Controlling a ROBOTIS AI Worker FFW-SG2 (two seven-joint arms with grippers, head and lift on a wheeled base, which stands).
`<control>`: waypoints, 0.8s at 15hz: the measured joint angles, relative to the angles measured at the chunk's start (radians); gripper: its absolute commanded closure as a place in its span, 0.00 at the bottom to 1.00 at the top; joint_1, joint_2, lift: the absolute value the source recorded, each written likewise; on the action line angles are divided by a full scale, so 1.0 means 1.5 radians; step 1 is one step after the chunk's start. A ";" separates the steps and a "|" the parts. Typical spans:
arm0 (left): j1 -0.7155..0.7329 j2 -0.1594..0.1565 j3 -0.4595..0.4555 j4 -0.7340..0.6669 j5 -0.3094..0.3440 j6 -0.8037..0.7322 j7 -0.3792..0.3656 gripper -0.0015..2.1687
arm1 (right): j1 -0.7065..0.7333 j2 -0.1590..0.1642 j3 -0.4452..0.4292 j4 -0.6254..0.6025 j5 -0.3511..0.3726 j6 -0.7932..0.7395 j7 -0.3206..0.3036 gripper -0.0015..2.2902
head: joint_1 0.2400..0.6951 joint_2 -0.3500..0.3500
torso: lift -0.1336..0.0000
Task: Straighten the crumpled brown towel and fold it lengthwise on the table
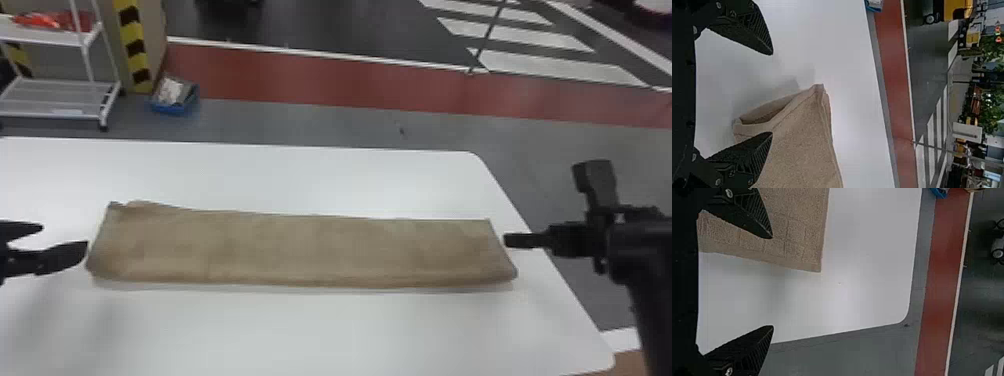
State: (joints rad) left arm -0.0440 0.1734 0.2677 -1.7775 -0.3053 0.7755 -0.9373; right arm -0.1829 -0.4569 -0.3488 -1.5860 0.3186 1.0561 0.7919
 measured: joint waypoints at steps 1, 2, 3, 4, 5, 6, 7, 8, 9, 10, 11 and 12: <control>0.000 0.000 0.000 0.000 0.000 0.000 0.000 0.09 | 0.000 0.000 0.000 0.000 -0.001 0.003 0.000 0.03 | 1.00 0.16 | 0.10; 0.000 0.000 0.002 0.000 0.000 0.000 -0.001 0.09 | -0.001 -0.001 0.000 0.000 -0.001 0.005 0.000 0.03 | 1.00 0.16 | 0.10; 0.000 0.000 0.003 0.000 0.001 0.000 -0.001 0.09 | -0.001 -0.001 0.001 0.000 -0.001 0.005 0.001 0.03 | 1.00 0.16 | 0.10; 0.001 0.000 0.004 -0.001 0.002 0.000 -0.002 0.09 | -0.001 -0.001 0.002 0.000 -0.001 0.005 0.001 0.04 | 1.00 0.16 | 0.10; 0.001 0.000 0.005 -0.001 0.002 0.000 -0.003 0.09 | -0.001 -0.001 0.002 0.000 -0.001 0.004 0.001 0.04 | 1.00 0.16 | 0.10; 0.003 0.000 0.005 -0.003 0.002 0.000 -0.004 0.09 | -0.001 -0.001 0.003 0.000 -0.001 0.003 0.001 0.04 | 1.00 0.16 | 0.10; 0.005 0.000 0.006 -0.005 0.002 0.000 -0.004 0.09 | 0.000 0.000 0.004 0.000 -0.001 0.002 0.001 0.04 | 1.00 0.16 | 0.10; 0.007 0.000 0.007 -0.008 0.002 0.000 -0.006 0.09 | 0.000 0.000 0.004 0.000 -0.001 0.002 0.001 0.04 | 1.00 0.16 | 0.10; 0.009 0.000 0.009 -0.009 0.002 0.000 -0.006 0.09 | 0.000 0.000 0.004 0.000 -0.002 0.001 0.001 0.04 | 1.00 0.16 | 0.10; 0.010 0.000 0.009 -0.010 0.002 0.001 -0.007 0.09 | 0.001 0.000 0.004 0.000 -0.002 0.000 0.001 0.04 | 1.00 0.17 | 0.10; 0.011 0.000 0.010 -0.011 0.002 0.002 -0.008 0.09 | 0.002 0.000 0.004 0.000 -0.002 -0.001 0.001 0.04 | 1.00 0.16 | 0.10; 0.013 0.000 0.010 -0.013 0.002 0.003 -0.008 0.09 | 0.004 0.000 0.004 0.000 -0.002 -0.001 0.001 0.04 | 1.00 0.16 | 0.10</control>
State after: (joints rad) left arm -0.0251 0.1733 0.2827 -1.7974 -0.3022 0.7807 -0.9496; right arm -0.1771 -0.4571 -0.3430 -1.5860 0.3160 1.0543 0.7930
